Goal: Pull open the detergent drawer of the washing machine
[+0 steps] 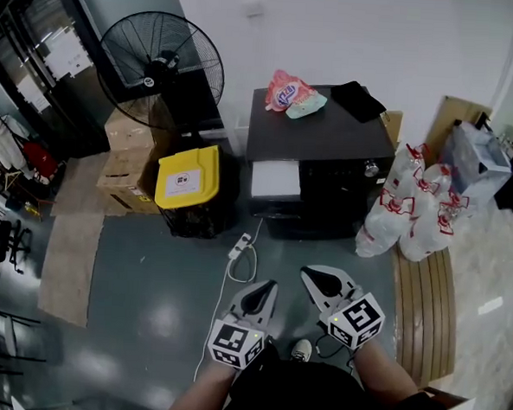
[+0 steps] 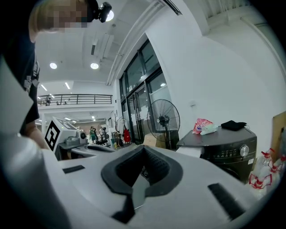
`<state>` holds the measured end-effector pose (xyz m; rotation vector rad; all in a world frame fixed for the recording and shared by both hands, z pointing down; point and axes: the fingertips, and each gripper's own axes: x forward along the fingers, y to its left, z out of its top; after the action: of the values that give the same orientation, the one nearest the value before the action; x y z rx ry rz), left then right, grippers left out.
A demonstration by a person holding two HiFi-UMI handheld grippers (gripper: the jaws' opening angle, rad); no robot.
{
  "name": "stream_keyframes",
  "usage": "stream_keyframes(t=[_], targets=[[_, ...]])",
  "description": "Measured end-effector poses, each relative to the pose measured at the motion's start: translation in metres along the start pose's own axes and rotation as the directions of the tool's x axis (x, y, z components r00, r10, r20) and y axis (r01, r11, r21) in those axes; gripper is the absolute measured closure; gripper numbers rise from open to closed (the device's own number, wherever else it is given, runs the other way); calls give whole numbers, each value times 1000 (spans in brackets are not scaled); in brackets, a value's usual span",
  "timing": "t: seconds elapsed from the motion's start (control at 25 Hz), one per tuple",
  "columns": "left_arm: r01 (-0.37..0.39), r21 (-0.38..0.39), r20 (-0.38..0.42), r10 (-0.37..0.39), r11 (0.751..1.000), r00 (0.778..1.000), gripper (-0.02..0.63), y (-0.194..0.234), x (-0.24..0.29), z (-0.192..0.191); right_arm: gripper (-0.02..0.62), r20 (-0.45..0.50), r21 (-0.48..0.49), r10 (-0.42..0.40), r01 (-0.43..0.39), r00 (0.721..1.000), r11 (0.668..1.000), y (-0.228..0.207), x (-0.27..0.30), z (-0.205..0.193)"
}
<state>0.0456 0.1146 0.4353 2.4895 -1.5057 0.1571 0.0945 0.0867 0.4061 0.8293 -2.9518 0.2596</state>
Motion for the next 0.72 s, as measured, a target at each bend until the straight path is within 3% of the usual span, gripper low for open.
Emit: stream_keyframes(t=[0.72], targets=[[-5,-16,-14,5,1000,1000,592,8,18,-3,594,-14,31,-11,12,1000,999,-21,6,-5]])
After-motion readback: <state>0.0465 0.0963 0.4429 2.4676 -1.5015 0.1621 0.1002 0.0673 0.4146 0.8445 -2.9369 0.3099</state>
